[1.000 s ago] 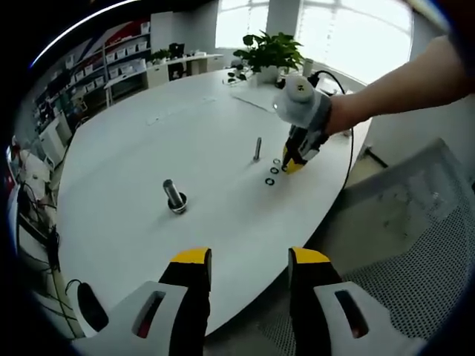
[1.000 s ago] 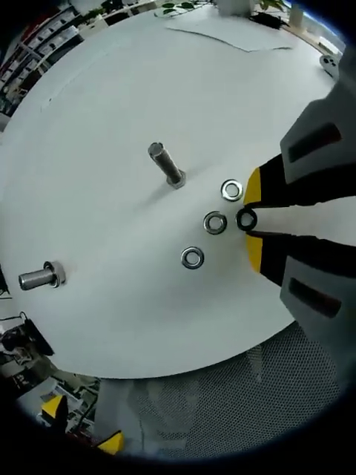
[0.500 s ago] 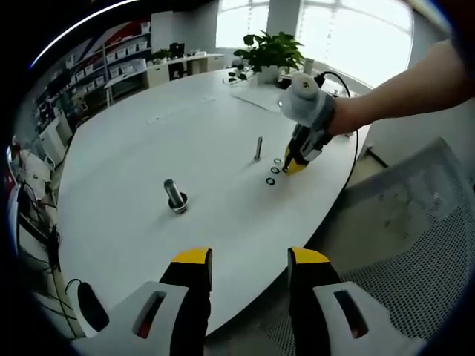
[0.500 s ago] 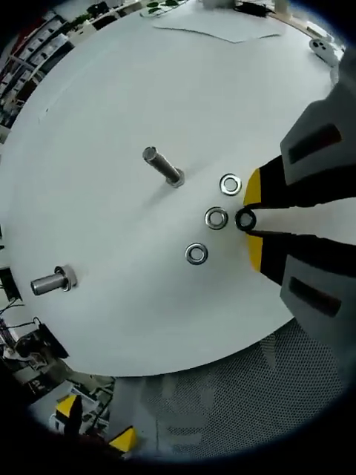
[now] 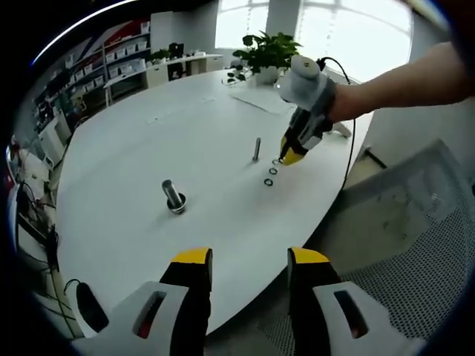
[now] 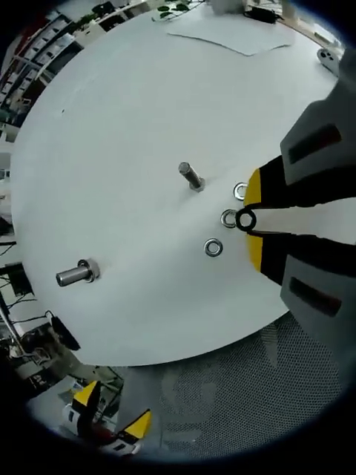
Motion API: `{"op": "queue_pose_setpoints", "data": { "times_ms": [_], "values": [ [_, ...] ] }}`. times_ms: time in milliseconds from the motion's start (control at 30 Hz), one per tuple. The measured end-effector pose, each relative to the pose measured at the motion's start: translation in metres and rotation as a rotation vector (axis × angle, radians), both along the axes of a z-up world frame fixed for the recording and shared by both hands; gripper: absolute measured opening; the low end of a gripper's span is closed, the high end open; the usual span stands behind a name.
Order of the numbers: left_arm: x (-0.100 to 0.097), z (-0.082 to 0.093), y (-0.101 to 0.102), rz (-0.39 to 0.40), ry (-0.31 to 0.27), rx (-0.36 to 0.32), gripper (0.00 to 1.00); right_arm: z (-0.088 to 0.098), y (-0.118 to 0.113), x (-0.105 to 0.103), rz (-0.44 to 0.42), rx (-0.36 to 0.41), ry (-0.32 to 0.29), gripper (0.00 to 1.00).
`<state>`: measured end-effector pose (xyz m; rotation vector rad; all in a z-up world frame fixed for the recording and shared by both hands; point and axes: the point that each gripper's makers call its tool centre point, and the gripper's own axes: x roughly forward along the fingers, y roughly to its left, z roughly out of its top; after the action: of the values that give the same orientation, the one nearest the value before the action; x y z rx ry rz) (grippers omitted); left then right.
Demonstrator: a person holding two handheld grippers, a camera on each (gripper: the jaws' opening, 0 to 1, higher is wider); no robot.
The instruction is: Place the washer onto the threaded stud by aligning its center hole with the stud, sliding it down to the base, and recovering from edge contact or off-axis alignment until the washer reaches the visible bottom stop.
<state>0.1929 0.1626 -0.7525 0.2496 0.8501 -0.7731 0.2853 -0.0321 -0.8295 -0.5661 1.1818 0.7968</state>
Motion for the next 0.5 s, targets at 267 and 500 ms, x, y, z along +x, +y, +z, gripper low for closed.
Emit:
{"op": "queue_pose_setpoints", "data": {
  "times_ms": [267,500],
  "values": [
    [0.000,0.001,-0.001,-0.003,0.000,-0.004,0.39,0.025,0.011,0.024,0.035,0.009,-0.055,0.13],
    [-0.002,0.000,-0.002,-0.013,0.001,0.000,0.39,0.030,0.010,0.034,0.052,-0.008,-0.061,0.13]
  ]
}}
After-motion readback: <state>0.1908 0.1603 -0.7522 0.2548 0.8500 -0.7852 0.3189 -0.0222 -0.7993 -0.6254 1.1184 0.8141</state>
